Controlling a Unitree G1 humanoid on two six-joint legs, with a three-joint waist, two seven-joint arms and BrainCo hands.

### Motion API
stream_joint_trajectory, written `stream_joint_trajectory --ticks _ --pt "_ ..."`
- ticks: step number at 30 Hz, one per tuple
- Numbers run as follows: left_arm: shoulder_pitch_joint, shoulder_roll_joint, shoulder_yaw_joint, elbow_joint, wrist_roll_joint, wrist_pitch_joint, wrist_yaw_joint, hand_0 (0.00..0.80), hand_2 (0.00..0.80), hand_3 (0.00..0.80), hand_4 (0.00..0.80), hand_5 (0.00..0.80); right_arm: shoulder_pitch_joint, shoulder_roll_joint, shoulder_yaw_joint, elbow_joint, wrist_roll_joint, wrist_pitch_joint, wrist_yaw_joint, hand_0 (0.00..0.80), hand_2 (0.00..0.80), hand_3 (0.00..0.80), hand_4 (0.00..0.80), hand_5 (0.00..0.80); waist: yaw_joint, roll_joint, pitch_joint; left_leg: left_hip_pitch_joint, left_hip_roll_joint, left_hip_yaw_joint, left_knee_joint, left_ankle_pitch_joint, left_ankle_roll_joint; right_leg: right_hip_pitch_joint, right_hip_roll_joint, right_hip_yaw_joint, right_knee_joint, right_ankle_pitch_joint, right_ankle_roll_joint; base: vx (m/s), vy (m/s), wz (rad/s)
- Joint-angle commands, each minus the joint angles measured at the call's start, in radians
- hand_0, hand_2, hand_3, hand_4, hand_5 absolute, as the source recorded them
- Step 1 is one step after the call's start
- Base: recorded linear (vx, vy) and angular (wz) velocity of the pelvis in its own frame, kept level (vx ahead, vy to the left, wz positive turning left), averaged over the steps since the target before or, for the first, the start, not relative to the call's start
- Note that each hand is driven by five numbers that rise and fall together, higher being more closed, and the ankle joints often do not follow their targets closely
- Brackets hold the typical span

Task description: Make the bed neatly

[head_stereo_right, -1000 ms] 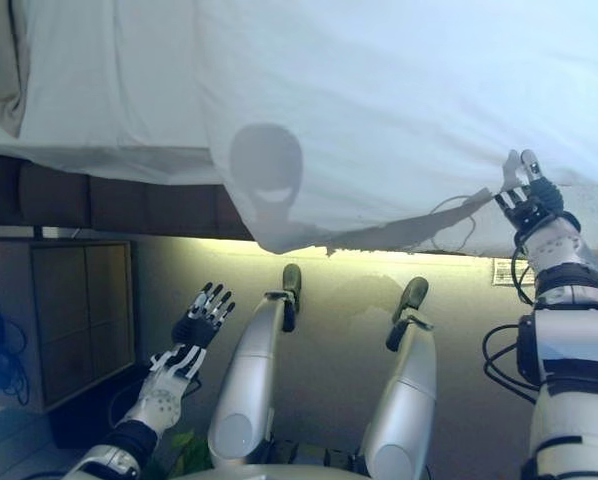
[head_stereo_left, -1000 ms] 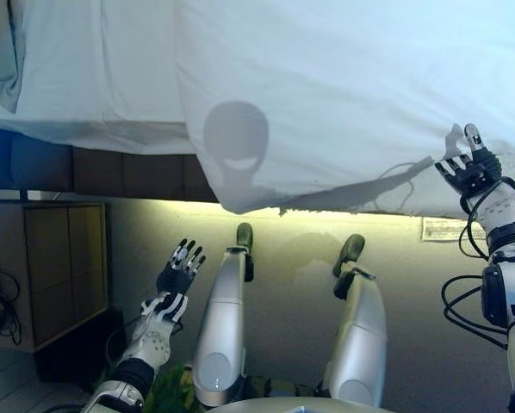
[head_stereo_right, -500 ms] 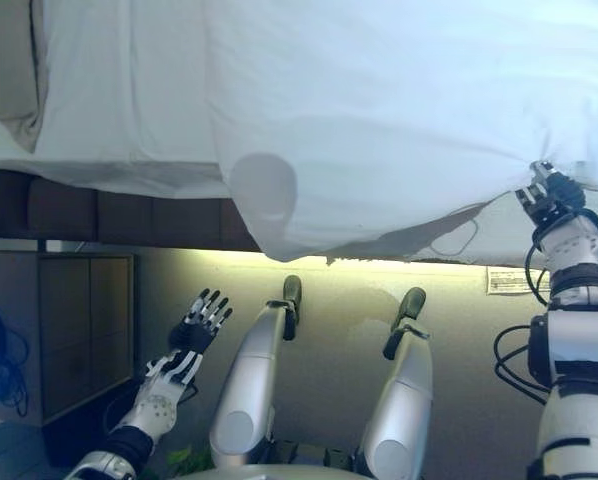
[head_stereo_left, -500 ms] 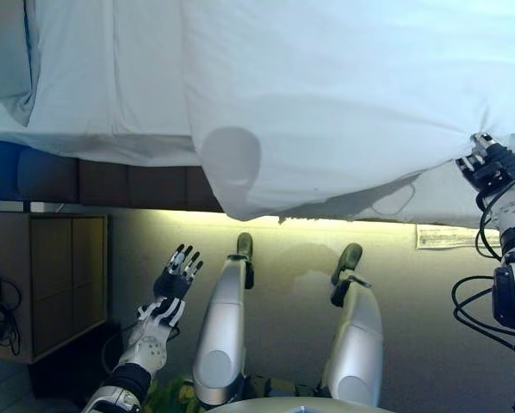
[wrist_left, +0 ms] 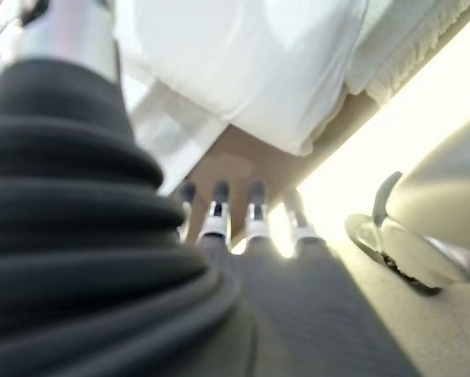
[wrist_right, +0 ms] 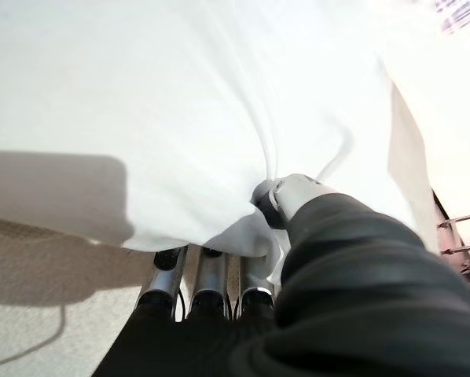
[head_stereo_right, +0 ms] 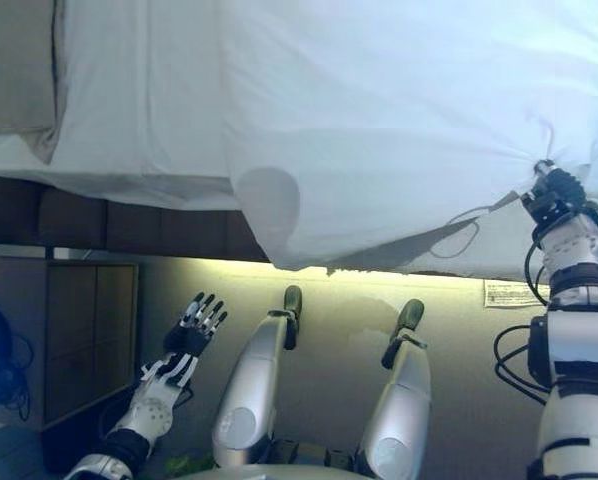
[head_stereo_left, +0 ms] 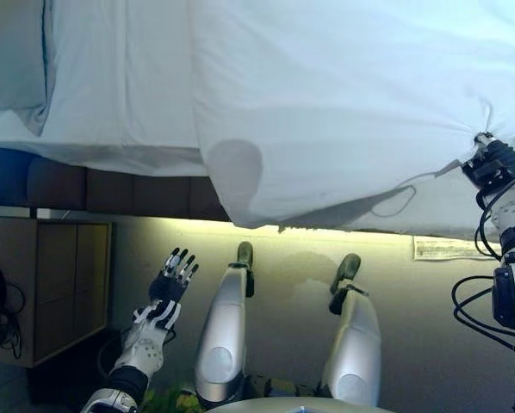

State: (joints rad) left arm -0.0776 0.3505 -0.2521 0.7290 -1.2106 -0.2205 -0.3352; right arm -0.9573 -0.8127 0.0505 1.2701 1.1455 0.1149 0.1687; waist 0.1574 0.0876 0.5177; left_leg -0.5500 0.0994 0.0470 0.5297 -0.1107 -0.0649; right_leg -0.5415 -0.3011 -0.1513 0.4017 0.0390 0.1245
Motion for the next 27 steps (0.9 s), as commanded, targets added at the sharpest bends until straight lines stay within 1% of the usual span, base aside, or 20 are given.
stream_joint_trajectory --ticks 1,5,8,10,13,16,19,21,24,25,27 --pt "0.042 0.018 0.046 0.013 0.011 -0.025 -0.021 0.0 0.0 0.0 0.0 0.0 -0.009 -0.085 -0.022 -0.052 -0.012 -0.034 0.052 0.8 0.8 0.8 0.8 0.8 -0.002 -0.022 -0.016 0.068 0.02 -0.022 -0.094 0.074 -0.008 0.066 0.006 -0.058 0.044 -0.057 -0.022 0.059 0.042 -0.01" --pt "0.029 0.025 0.051 0.0 0.024 -0.04 0.001 0.0 0.0 0.0 0.0 0.0 0.009 -0.076 -0.022 -0.05 -0.023 -0.01 0.086 0.8 0.8 0.8 0.8 0.8 -0.005 -0.031 -0.045 0.125 0.028 -0.009 -0.153 0.092 -0.016 0.126 0.014 -0.066 -0.031 -0.035 -0.014 0.045 0.029 0.01" --pt "0.008 0.03 0.044 -0.004 0.057 -0.044 0.075 0.0 0.0 0.0 0.0 0.0 0.01 -0.066 -0.017 -0.053 -0.018 0.0 0.108 0.8 0.8 0.8 0.8 0.8 -0.008 -0.041 -0.064 0.165 0.036 0.003 -0.202 0.108 -0.023 0.165 0.02 -0.07 -0.089 -0.014 -0.006 0.0 0.0 0.0" --pt "-0.011 0.027 0.04 0.033 0.153 -0.032 0.176 0.0 0.0 0.0 0.0 0.0 0.015 -0.045 -0.016 -0.059 -0.005 0.009 0.103 0.8 0.8 0.8 0.8 0.8 -0.011 -0.05 -0.086 0.199 0.039 0.011 -0.241 0.118 -0.028 0.201 0.027 -0.071 -0.133 -0.003 -0.001 0.0 0.0 0.0" --pt "-0.047 0.018 0.051 0.103 0.208 -0.003 0.226 0.0 0.0 0.0 0.0 0.0 0.02 -0.017 -0.001 -0.063 -0.009 0.027 0.094 0.8 0.8 0.8 0.8 0.8 -0.022 -0.062 -0.115 0.248 0.047 0.025 -0.29 0.133 -0.035 0.25 0.036 -0.074 -0.189 0.012 0.004 0.011 0.013 0.0" --pt "-0.082 0.017 0.057 0.118 0.203 0.029 0.187 0.0 0.0 0.0 0.0 0.0 0.027 0.004 0.008 -0.068 -0.023 0.038 0.095 0.8 0.8 0.8 0.8 0.8 -0.033 -0.068 -0.135 0.289 0.053 0.036 -0.324 0.142 -0.04 0.292 0.044 -0.075 -0.226 0.02 0.006 0.042 0.036 -0.1" --pt "-0.133 0.026 0.018 0.118 0.255 0.086 0.172 0.0 0.0 0.0 0.0 0.0 0.051 0.032 0.022 -0.082 -0.029 0.031 0.087 0.8 0.8 0.8 0.8 0.8 -0.047 -0.075 -0.163 0.337 0.061 0.053 -0.366 0.153 -0.044 0.338 0.052 -0.079 -0.267 0.032 0.011 0.048 0.022 -0.02" --pt "-0.173 0.039 -0.009 0.126 0.256 0.152 0.172 0.0 0.0 0.0 0.0 0.0 0.045 0.043 0.036 -0.081 -0.031 0.035 0.083 0.8 0.8 0.8 0.8 0.8 -0.057 -0.077 -0.177 0.361 0.065 0.059 -0.389 0.159 -0.046 0.36 0.059 -0.076 -0.285 0.035 0.012 0.038 0.018 -0.04" --pt "-0.218 0.044 -0.039 0.158 0.223 0.258 0.124 0.0 0.0 0.0 0.0 0.0 0.028 0.052 0.06 -0.075 -0.033 0.046 0.081 0.8 0.8 0.8 0.8 0.8 -0.071 -0.077 -0.197 0.397 0.069 0.068 -0.414 0.164 -0.049 0.395 0.066 -0.075 -0.31 0.038 0.012 0.054 0.019 -0.08" --pt "-0.224 0.045 -0.047 0.164 0.206 0.32 0.087 0.0 0.0 0.0 0.0 0.0 0.024 0.054 0.068 -0.076 -0.028 0.046 0.08 0.8 0.8 0.8 0.8 0.8 -0.075 -0.077 -0.203 0.406 0.07 0.07 -0.419 0.165 -0.051 0.404 0.067 -0.074 -0.318 0.039 0.012 0.057 0.019 -0.07" --pt "-0.232 0.039 -0.072 0.187 0.184 0.401 0.02 0.0 0.0 0.0 0.0 0.0 0.013 0.055 0.084 -0.077 -0.026 0.05 0.075 0.8 0.8 0.8 0.8 0.8 -0.085 -0.075 -0.217 0.426 0.073 0.075 -0.435 0.168 -0.052 0.422 0.071 -0.072 -0.332 0.039 0.012 0.069 0.026 -0.07"
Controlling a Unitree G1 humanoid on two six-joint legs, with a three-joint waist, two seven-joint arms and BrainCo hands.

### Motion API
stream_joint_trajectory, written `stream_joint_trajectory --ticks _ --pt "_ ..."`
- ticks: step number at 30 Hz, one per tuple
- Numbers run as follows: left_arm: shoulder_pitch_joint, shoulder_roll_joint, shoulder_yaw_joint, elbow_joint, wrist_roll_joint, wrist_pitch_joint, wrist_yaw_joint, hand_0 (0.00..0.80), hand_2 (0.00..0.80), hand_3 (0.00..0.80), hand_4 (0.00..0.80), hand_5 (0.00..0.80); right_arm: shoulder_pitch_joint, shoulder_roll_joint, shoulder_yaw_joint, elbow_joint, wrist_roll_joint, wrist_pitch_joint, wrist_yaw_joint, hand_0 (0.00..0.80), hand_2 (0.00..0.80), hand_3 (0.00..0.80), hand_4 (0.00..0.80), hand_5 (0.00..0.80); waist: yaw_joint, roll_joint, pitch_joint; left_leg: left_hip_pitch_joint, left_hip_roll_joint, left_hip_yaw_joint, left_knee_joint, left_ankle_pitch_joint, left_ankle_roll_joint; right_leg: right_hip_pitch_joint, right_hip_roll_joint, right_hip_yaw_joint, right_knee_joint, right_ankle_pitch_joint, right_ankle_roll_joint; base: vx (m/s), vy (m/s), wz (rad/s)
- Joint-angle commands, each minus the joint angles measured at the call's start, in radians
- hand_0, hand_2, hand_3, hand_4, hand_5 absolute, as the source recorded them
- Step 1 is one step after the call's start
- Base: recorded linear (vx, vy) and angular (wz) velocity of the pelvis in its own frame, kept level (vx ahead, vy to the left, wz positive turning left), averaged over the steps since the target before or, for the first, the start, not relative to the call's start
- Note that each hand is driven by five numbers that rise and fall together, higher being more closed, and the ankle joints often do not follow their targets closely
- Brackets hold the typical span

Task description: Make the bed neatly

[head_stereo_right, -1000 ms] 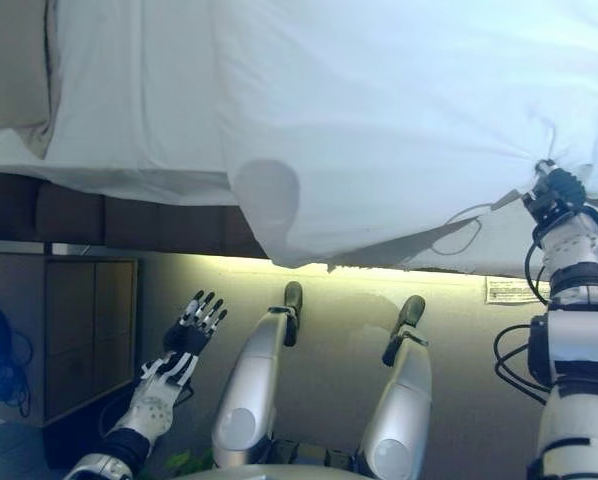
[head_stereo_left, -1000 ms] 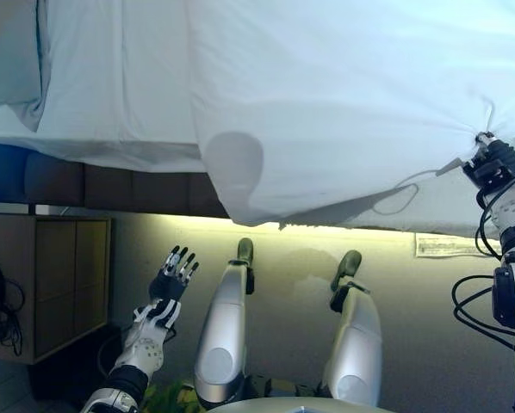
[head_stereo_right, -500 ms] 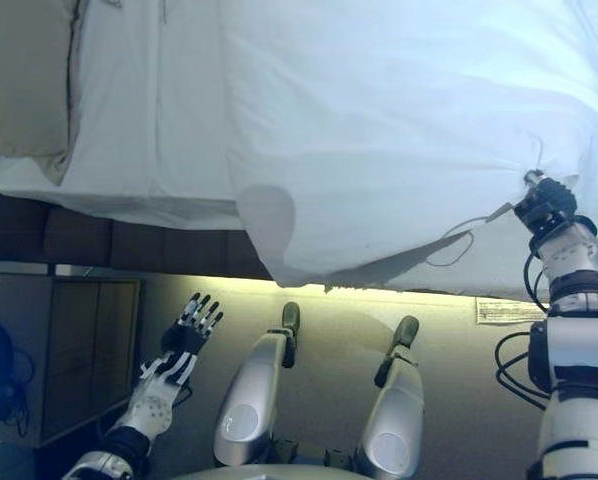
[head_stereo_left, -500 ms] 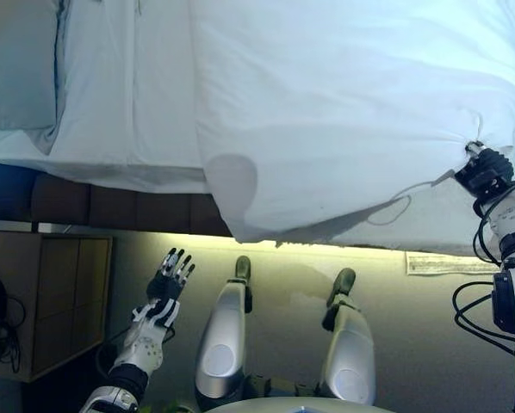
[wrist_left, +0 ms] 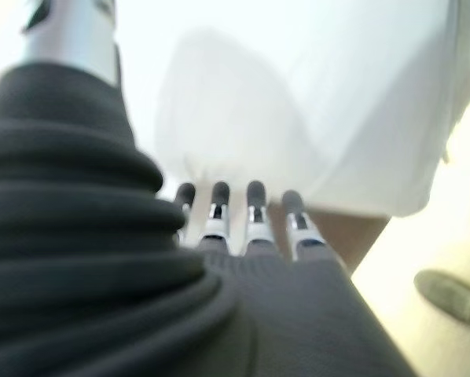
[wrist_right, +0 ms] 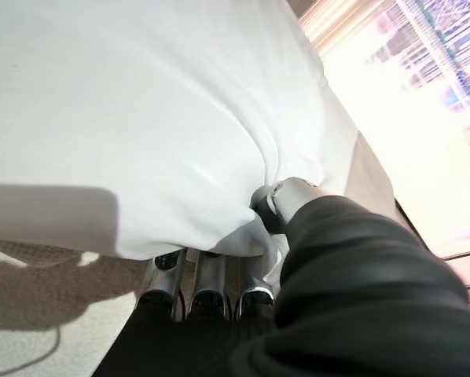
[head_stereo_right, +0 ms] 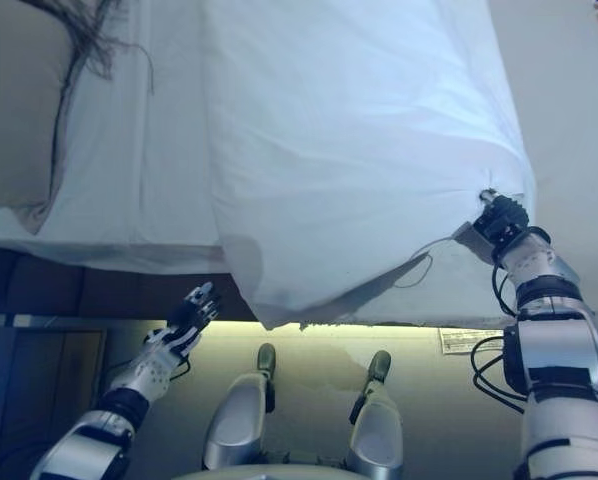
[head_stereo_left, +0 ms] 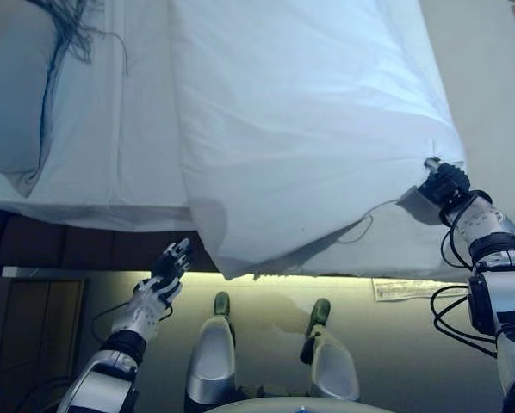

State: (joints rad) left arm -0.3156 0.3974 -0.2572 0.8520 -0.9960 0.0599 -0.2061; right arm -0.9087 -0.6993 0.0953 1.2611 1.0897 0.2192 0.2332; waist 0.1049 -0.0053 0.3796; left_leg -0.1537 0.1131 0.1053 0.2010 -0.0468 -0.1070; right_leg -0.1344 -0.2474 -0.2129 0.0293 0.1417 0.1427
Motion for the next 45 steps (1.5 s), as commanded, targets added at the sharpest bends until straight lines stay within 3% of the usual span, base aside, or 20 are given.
stream_joint_trajectory --ticks 1,7,13,18,23,35,41,45 --pt "0.005 -0.011 -0.083 0.074 -0.051 0.154 -0.142 0.0 0.0 0.0 0.0 0.0 -0.041 -0.06 0.046 -0.069 0.029 -0.052 0.007 0.8 0.8 0.8 0.8 0.8 -0.036 0.02 -0.086 0.041 0.061 0.019 -0.116 0.105 -0.011 0.026 0.019 -0.01 0.033 -0.064 -0.006 0.071 0.025 -0.07" --pt "0.002 -0.068 -0.118 0.128 -0.231 0.37 -0.174 0.0 0.0 0.0 0.0 0.0 -0.068 -0.055 0.066 -0.081 0.038 -0.055 -0.017 0.8 0.8 0.8 0.8 0.8 -0.046 0.018 -0.107 0.069 0.067 0.025 -0.138 0.104 -0.013 0.056 0.023 -0.007 0.017 -0.071 -0.006 0.048 -0.013 -0.03" --pt "0.024 -0.16 -0.057 0.238 -0.407 0.59 -0.161 0.0 0.0 0.0 0.0 0.0 -0.06 -0.024 0.059 -0.08 0.043 -0.063 -0.03 0.8 0.8 0.8 0.8 0.8 -0.041 -0.016 -0.115 0.075 0.08 0.027 -0.144 0.1 -0.014 0.068 0.033 -0.005 0.004 -0.071 -0.007 0.05 -0.086 -0.02" --pt "0.024 -0.187 -0.012 0.276 -0.508 0.703 -0.124 0.0 0.0 0.0 0.0 0.0 -0.046 0.008 0.059 -0.105 0.068 -0.069 -0.054 0.8 0.8 0.8 0.8 0.8 -0.039 -0.054 -0.106 0.075 0.098 0.029 -0.151 0.098 -0.017 0.071 0.051 0.002 -0.009 -0.066 -0.008 0.006 -0.123 -0.03" --pt "0.017 -0.21 -0.028 0.252 -0.561 0.745 -0.069 0.0 0.0 0.0 0.0 0.0 -0.034 0.034 0.059 -0.14 0.082 -0.079 -0.062 0.8 0.8 0.8 0.8 0.8 -0.039 -0.082 -0.094 0.072 0.112 0.025 -0.165 0.102 -0.019 0.07 0.07 0.008 -0.023 -0.055 -0.009 0.001 -0.104 -0.04" --pt "-0.057 -0.239 -0.07 0.121 -0.629 0.64 0.067 0.0 0.0 0.0 0.0 0.0 0.027 0.092 0.108 -0.272 0.084 -0.048 -0.03 0.8 0.8 0.8 0.8 0.8 -0.057 -0.167 -0.081 0.071 0.157 0.037 -0.156 0.091 -0.029 0.078 0.126 0.018 -0.041 -0.049 -0.018 -0.002 -0.132 -0.06" --pt "-0.118 -0.277 -0.089 0.074 -0.71 0.541 0.182 0.0 0.0 0.0 0.0 0.0 0.056 0.128 0.116 -0.316 0.062 -0.019 -0.038 0.8 0.8 0.8 0.8 0.8 -0.084 -0.178 -0.096 0.087 0.171 0.055 -0.141 0.083 -0.033 0.096 0.139 0.034 -0.046 -0.051 -0.02 0.023 -0.077 -0.11" --pt "-0.162 -0.318 -0.113 0.045 -0.752 0.419 0.221 0.0 0.0 0.0 0.0 0.0 0.073 0.152 0.132 -0.332 0.038 0.002 -0.044 0.8 0.8 0.8 0.8 0.8 -0.11 -0.172 -0.116 0.112 0.17 0.073 -0.142 0.078 -0.035 0.112 0.14 0.052 -0.053 -0.053 -0.019 0.029 -0.018 -0.12"
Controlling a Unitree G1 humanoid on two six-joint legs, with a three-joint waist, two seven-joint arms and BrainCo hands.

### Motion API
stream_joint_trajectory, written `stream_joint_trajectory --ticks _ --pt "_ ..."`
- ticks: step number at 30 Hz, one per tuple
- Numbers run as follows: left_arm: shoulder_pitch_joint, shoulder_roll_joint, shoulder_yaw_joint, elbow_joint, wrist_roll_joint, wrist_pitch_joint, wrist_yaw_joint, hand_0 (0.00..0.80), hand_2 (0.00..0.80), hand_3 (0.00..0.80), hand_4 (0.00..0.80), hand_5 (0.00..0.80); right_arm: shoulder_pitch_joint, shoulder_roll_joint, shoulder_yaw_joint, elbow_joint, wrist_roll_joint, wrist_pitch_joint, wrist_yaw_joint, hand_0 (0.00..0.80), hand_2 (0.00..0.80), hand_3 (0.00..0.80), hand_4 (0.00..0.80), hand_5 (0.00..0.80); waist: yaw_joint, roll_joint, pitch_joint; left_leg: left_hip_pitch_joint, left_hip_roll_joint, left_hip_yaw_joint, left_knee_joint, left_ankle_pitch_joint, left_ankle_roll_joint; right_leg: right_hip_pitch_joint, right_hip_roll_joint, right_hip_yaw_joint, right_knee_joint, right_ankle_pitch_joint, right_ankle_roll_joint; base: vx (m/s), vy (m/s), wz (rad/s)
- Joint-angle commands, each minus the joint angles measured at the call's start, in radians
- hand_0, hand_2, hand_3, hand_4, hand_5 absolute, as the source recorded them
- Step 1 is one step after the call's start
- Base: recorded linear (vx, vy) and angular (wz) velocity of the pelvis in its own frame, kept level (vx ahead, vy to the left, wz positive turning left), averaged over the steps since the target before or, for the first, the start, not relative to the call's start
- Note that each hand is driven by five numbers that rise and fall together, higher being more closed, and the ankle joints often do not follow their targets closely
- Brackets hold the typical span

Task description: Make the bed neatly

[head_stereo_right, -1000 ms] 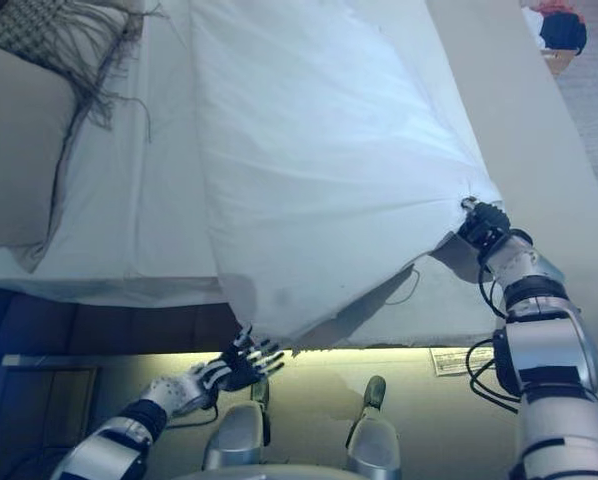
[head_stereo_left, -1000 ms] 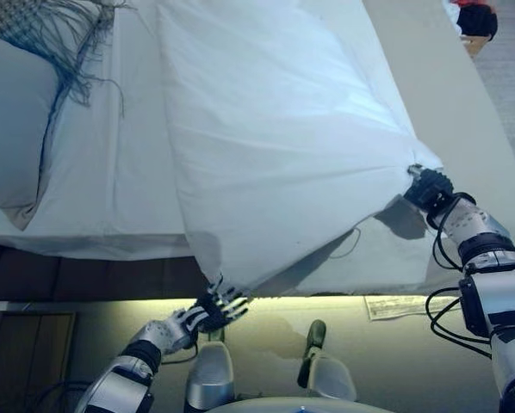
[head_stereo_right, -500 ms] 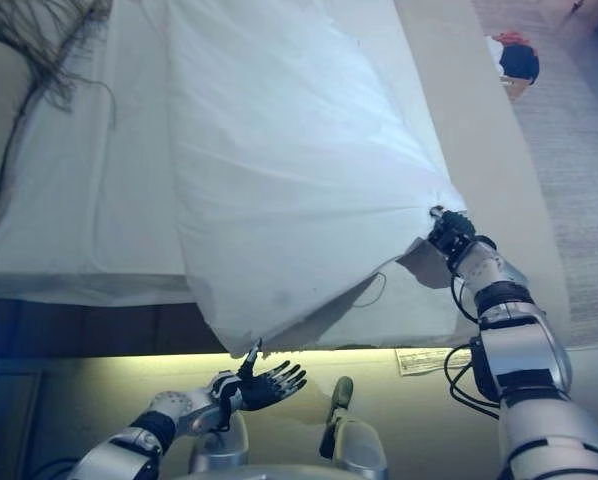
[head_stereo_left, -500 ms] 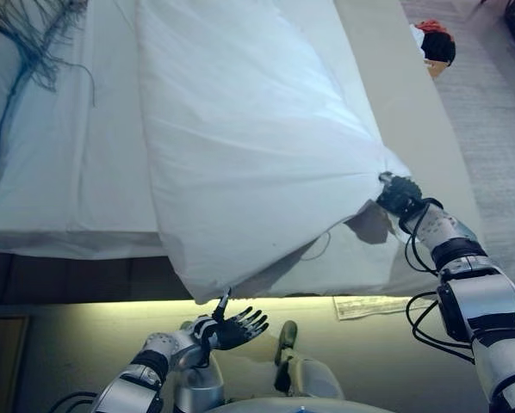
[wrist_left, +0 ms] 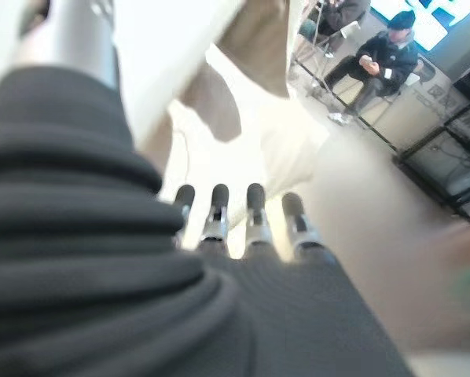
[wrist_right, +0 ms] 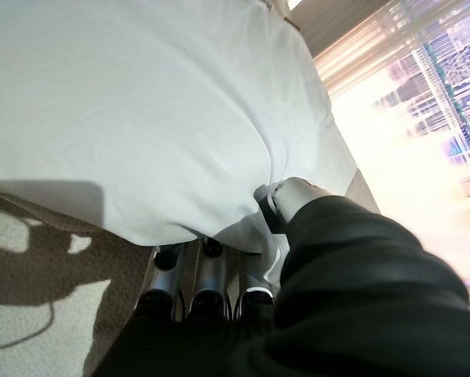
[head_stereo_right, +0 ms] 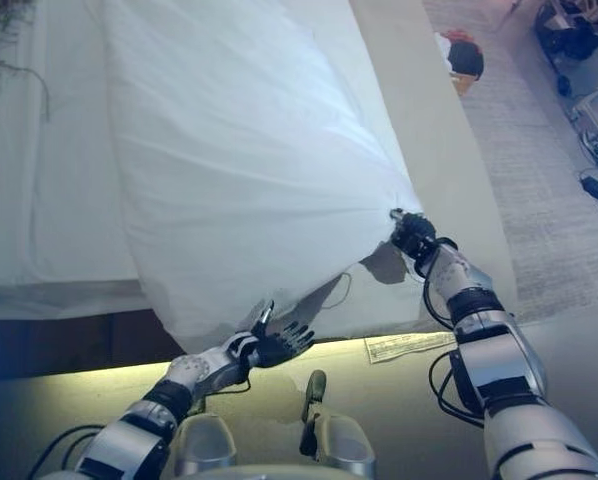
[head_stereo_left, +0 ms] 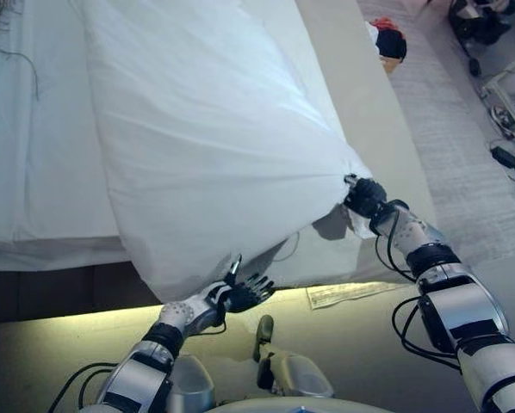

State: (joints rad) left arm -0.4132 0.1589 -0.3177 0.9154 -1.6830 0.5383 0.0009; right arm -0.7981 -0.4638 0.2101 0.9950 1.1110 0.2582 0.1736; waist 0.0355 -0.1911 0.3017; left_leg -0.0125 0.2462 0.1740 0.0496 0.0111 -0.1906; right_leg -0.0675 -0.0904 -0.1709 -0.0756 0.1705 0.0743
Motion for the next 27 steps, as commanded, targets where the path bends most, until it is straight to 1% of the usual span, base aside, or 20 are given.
stream_joint_trajectory --ticks 1,4,7,12,14,18,21,27 --pt "-0.075 -0.087 -0.06 -0.026 -0.065 -0.08 0.018 0.0 0.0 0.0 0.0 0.0 -0.038 -0.078 0.021 -0.064 0.013 -0.035 0.014 0.8 0.8 0.8 0.8 0.8 -0.046 0.015 -0.043 -0.028 0.035 0.008 0.007 0.024 0.049 0.044 -0.019 0.013 0.051 -0.08 0.05 0.021 0.001 -0.13" --pt "-0.098 -0.132 -0.098 -0.052 -0.076 -0.16 0.046 0.0 0.0 0.0 0.0 0.0 -0.031 -0.059 0.039 -0.063 0.01 -0.04 0.011 0.8 0.8 0.8 0.8 0.8 -0.06 0.03 -0.052 -0.012 0.034 0.02 0.009 0.018 0.047 0.053 -0.022 0.02 0.053 -0.083 0.051 0.01 0.01 -0.1" --pt "-0.114 -0.172 -0.133 -0.07 -0.106 -0.184 0.083 0.0 0.0 0.0 0.0 0.0 -0.034 -0.044 0.048 -0.06 0.007 -0.045 0.011 0.8 0.8 0.8 0.8 0.8 -0.074 0.048 -0.061 -0.001 0.029 0.03 0.006 0.021 0.045 0.054 -0.031 0.025 0.056 -0.084 0.053 0.008 0.045 -0.11" --pt "-0.132 -0.226 -0.177 -0.077 -0.18 -0.235 0.105 0.0 0.0 0.0 0.0 0.0 -0.049 -0.029 0.063 -0.065 -0.001 -0.045 0.011 0.8 0.8 0.8 0.8 0.8 -0.101 0.08 -0.068 0.017 0.02 0.052 0.005 0.018 0.042 0.053 -0.044 0.041 0.069 -0.094 0.055 0.013 0.083 -0.08" --pt "-0.142 -0.243 -0.183 -0.074 -0.212 -0.259 0.112 0.0 0.0 0.0 0.0 0.0 -0.057 -0.024 0.068 -0.073 -0.004 -0.036 0.01 0.8 0.8 0.8 0.8 0.8 -0.114 0.091 -0.066 0.028 0.017 0.061 0.005 0.014 0.04 0.054 -0.048 0.05 0.076 -0.101 0.057 0.003 0.093 -0.04" --pt "-0.154 -0.263 -0.189 -0.06 -0.244 -0.29 0.109 0.0 0.0 0.0 0.0 0.0 -0.062 -0.016 0.085 -0.087 -0.008 -0.026 0.001 0.8 0.8 0.8 0.8 0.8 -0.132 0.097 -0.067 0.04 0.016 0.078 0.002 0.012 0.038 0.05 -0.05 0.063 0.083 -0.105 0.058 0.0 0.045 -0.08" --pt "-0.161 -0.281 -0.187 -0.047 -0.253 -0.344 0.094 0.0 0.0 0.0 0.0 0.0 -0.065 -0.018 0.093 -0.085 -0.015 -0.022 0.01 0.8 0.8 0.8 0.8 0.8 -0.149 0.099 -0.066 0.052 0.017 0.096 0.002 0.007 0.037 0.045 -0.05 0.074 0.092 -0.109 0.057 0.008 0.033 -0.05" --pt "-0.161 -0.287 -0.171 -0.04 -0.253 -0.433 0.062 0.0 0.0 0.0 0.0 0.0 -0.065 -0.046 0.089 -0.086 -0.019 -0.012 0.006 0.8 0.8 0.8 0.8 0.8 -0.166 0.106 -0.062 0.061 0.015 0.107 -0.003 0.009 0.033 0.042 -0.053 0.083 0.096 -0.112 0.056 -0.005 0.041 -0.09"
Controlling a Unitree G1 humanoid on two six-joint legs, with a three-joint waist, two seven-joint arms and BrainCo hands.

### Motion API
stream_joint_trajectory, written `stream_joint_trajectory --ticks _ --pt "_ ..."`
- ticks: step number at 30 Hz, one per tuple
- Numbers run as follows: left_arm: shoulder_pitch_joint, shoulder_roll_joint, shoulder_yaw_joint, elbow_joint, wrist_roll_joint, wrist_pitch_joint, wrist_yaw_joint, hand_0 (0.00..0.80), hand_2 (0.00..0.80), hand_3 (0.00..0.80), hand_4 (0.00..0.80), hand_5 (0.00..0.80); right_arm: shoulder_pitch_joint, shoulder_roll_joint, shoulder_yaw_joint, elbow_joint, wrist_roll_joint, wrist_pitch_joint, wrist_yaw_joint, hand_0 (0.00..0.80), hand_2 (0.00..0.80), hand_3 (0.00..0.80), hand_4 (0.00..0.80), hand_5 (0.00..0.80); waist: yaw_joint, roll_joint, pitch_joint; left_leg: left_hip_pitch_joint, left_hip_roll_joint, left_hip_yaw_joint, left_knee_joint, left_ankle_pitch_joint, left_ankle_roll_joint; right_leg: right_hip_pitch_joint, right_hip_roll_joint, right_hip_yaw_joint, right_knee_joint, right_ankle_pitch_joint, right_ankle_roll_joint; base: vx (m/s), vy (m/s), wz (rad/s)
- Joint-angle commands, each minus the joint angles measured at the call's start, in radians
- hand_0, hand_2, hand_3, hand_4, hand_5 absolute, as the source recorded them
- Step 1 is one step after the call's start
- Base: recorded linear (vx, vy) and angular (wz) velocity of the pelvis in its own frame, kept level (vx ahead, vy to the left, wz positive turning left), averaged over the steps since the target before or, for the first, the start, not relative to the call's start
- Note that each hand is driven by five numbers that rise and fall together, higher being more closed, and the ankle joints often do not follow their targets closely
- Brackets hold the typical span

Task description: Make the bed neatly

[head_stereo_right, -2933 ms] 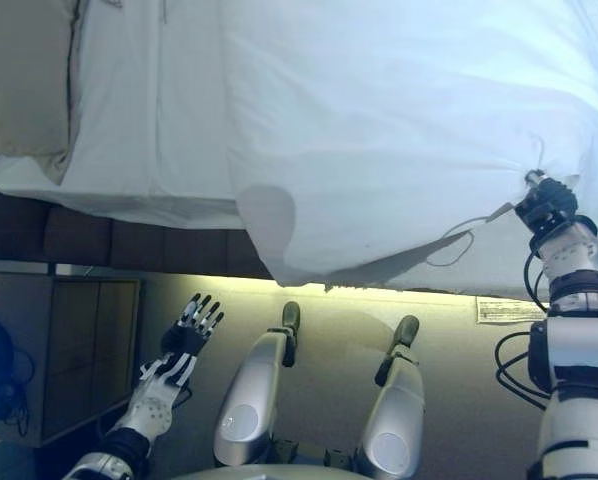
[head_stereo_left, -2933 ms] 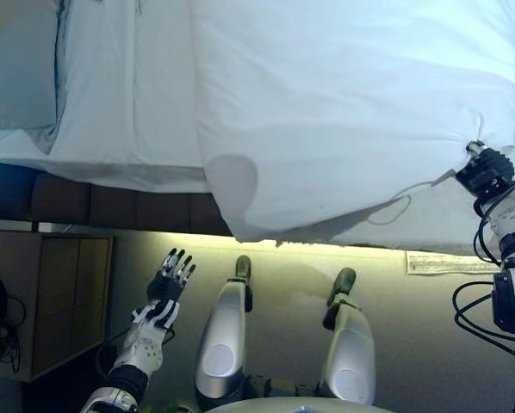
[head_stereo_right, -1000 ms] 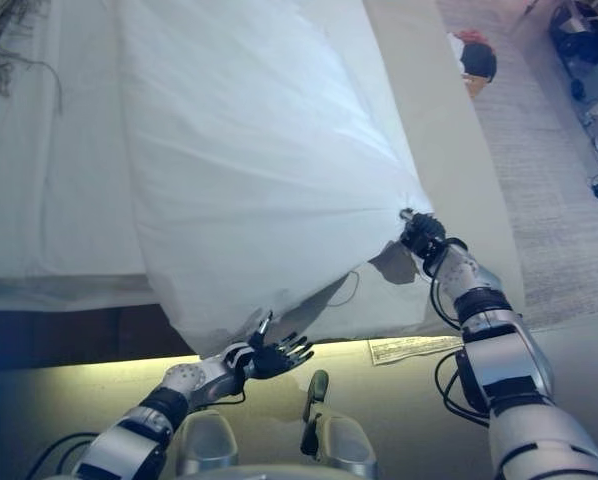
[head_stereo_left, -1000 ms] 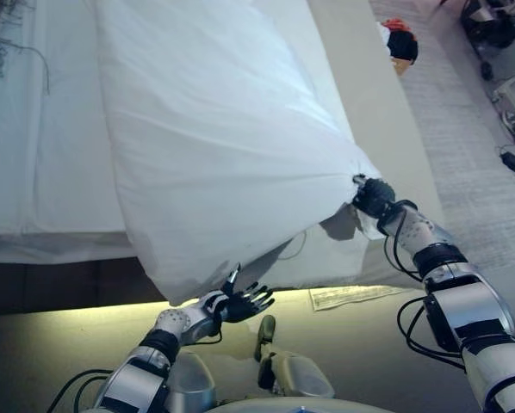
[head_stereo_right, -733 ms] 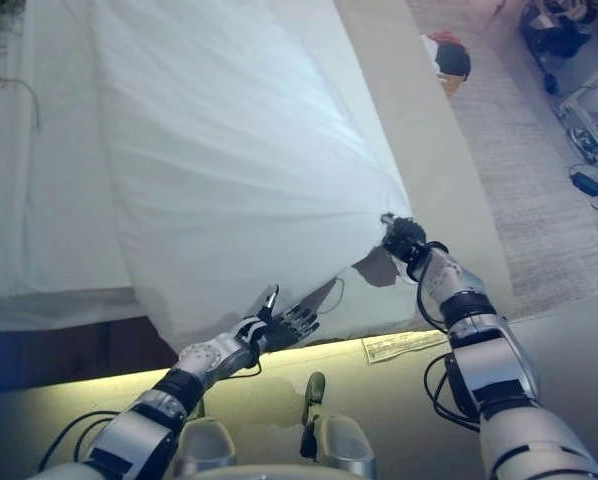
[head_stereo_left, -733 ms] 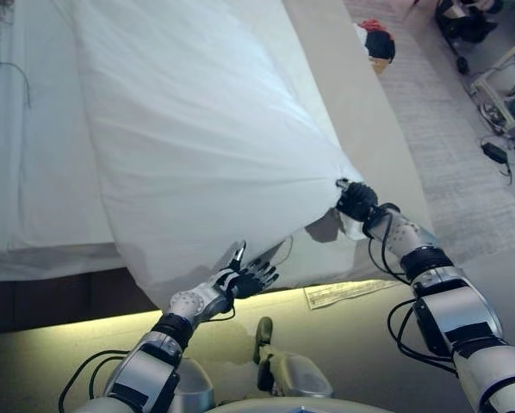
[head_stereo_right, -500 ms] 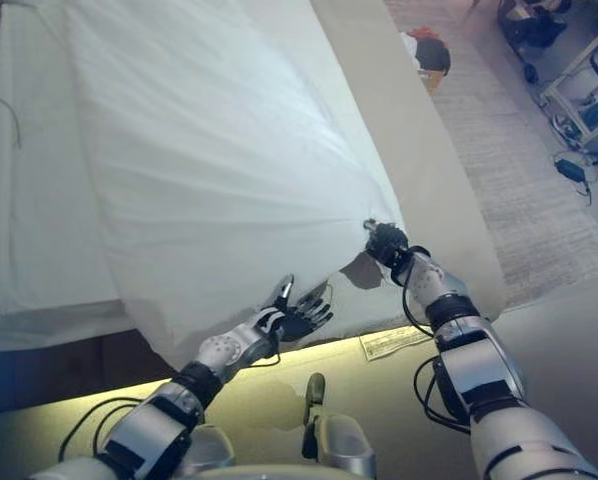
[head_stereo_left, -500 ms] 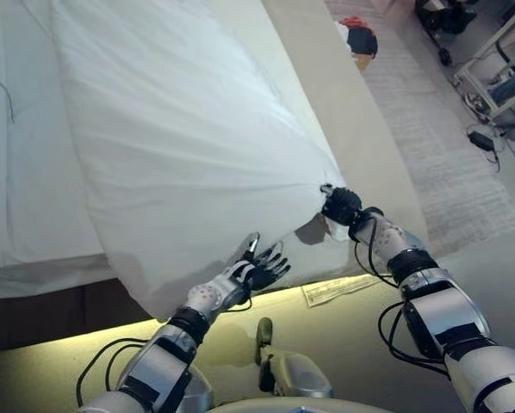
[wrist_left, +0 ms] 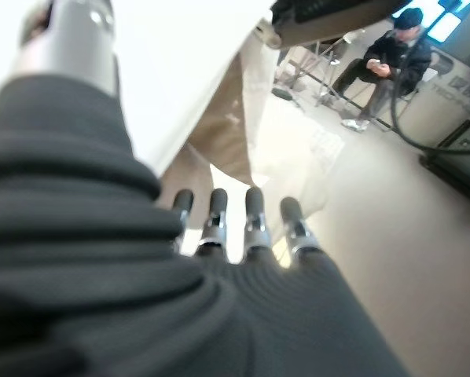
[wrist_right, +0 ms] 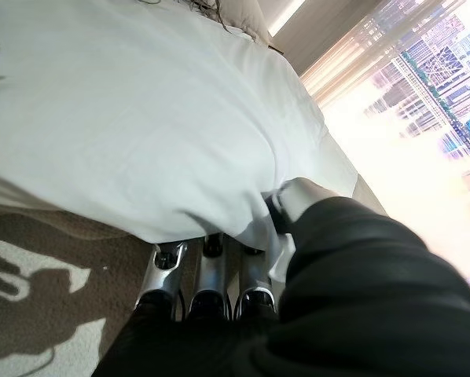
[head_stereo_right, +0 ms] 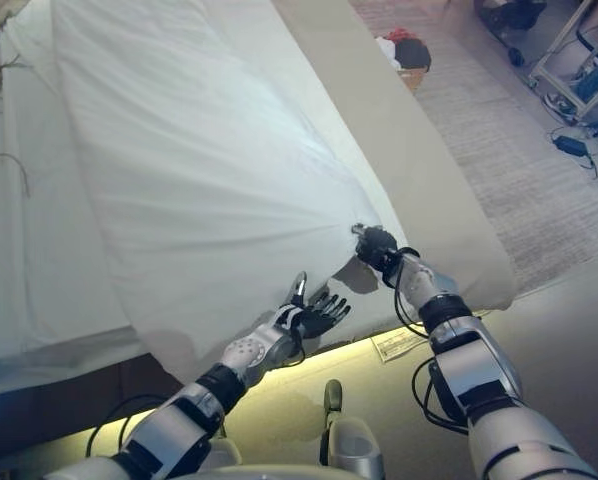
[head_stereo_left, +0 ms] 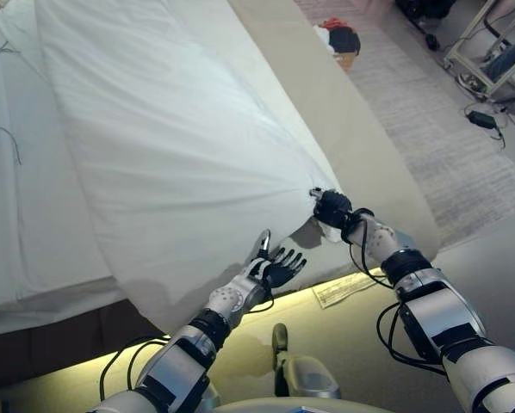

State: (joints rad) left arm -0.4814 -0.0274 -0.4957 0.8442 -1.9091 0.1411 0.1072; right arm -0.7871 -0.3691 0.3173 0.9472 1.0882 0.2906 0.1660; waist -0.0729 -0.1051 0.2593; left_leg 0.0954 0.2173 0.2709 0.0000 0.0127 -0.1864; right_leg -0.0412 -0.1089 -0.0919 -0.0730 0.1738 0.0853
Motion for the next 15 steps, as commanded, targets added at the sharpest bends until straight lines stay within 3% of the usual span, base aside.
stream_joint_trajectory --ticks 1,15 --pt "-0.094 -0.099 0.011 0.032 -0.031 -0.066 -0.051 0.0 0.0 0.0 0.0 0.0 -0.077 -0.15 -0.02 -0.041 0.003 -0.038 0.012 0.8 0.8 0.8 0.8 0.8 -0.06 0.022 -0.018 -0.047 0.043 0.009 0.046 0.008 0.028 0.013 -0.036 0.005 0.095 -0.116 0.045 -0.024 0.051 -0.02" --pt "-0.075 -0.072 0.085 0.039 -0.063 -0.242 -0.067 0.0 0.0 0.0 0.0 0.0 -0.056 -0.18 -0.052 -0.032 0.016 -0.051 0.013 0.8 0.8 0.8 0.8 0.8 -0.018 0.033 -0.021 -0.052 0.038 -0.047 0.006 0.032 0.02 0.017 -0.055 -0.056 0.084 -0.113 0.049 -0.013 -0.008 0.06"
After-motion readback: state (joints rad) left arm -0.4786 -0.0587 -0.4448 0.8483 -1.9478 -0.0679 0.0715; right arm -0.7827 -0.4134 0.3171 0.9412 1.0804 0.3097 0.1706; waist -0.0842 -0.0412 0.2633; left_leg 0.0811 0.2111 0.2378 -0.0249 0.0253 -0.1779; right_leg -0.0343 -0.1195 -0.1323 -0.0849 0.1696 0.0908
